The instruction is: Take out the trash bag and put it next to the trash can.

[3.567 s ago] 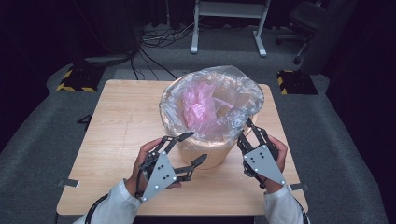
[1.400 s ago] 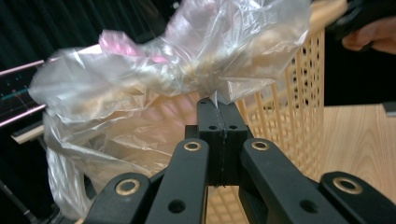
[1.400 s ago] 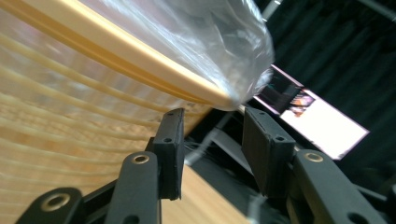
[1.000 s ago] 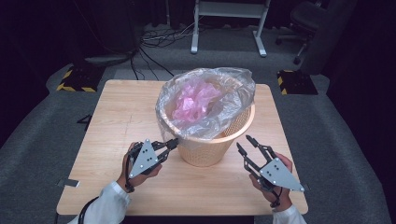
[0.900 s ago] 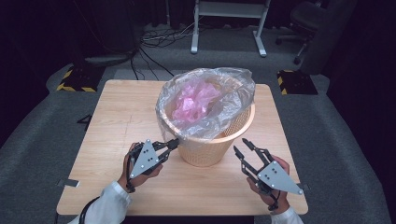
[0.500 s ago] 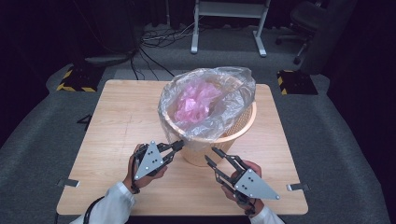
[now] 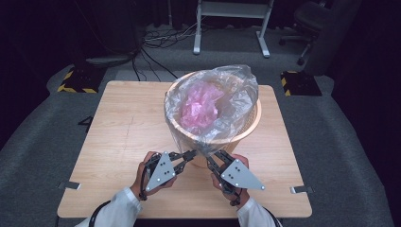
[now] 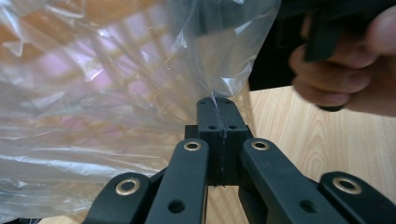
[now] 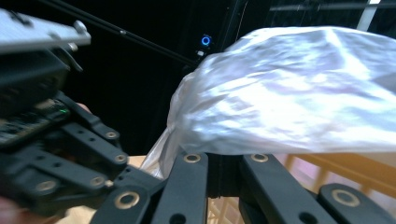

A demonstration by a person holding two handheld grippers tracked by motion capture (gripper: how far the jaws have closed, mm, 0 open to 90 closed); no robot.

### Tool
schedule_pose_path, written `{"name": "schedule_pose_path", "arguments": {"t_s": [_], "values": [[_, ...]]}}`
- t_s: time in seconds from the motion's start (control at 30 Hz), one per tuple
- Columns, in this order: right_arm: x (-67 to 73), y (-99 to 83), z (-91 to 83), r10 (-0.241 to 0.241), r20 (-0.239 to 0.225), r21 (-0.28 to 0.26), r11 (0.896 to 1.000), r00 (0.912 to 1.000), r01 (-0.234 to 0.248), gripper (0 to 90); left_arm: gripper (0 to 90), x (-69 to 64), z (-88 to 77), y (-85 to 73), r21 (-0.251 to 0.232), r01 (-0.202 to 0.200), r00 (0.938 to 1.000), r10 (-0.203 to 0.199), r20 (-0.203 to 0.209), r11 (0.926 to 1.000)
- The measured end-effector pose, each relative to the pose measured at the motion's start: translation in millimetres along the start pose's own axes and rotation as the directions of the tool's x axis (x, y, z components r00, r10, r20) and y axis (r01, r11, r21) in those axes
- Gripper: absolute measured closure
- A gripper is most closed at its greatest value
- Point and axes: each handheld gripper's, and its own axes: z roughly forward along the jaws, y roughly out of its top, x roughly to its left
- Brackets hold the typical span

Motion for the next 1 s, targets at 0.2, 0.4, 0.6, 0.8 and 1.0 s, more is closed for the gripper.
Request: {"name": "schedule_pose_path", "arguments": {"t_s": [0.2, 0.4, 0.6, 0.8, 1.0], "values": [[2.4, -5.1, 10.1, -0.042, -0.036, 0.019, 0.999, 0.9985, 0.043, 90.0, 89.5, -5.6, -2.3, 1.1, -0.019, -0.004, 0.9998, 0.004, 0.020, 0.9998], [2.9, -11.0, 13.8, -0.062, -0.075, 0.052, 0.996, 0.9953, 0.066, 90.0, 75.1, -8.2, -14.7, -1.0, -0.033, -0.028, 0.9978, 0.030, 0.060, 0.9991], [2.6, -14.7, 9.6, -0.089, -0.073, 0.080, 0.992, 0.9933, 0.095, 90.0, 48.9, -17.3, -25.8, 16.8, -0.114, -0.062, 0.9981, 0.062, -0.009, 0.9915], [1.8, -14.9, 9.0, -0.088, -0.061, 0.085, 0.992, 0.9942, 0.093, 90.0, 40.6, -28.4, -18.2, 39.0, -0.140, -0.152, 0.9858, 0.140, -0.093, 0.9784], [-1.5, -21.4, 2.0, -0.074, -0.071, 0.097, 0.992, 0.9947, 0.081, 90.0, 40.2, -26.9, -0.6, 56.4, -0.102, -0.177, 0.9738, 0.159, -0.163, 0.9790]]}}
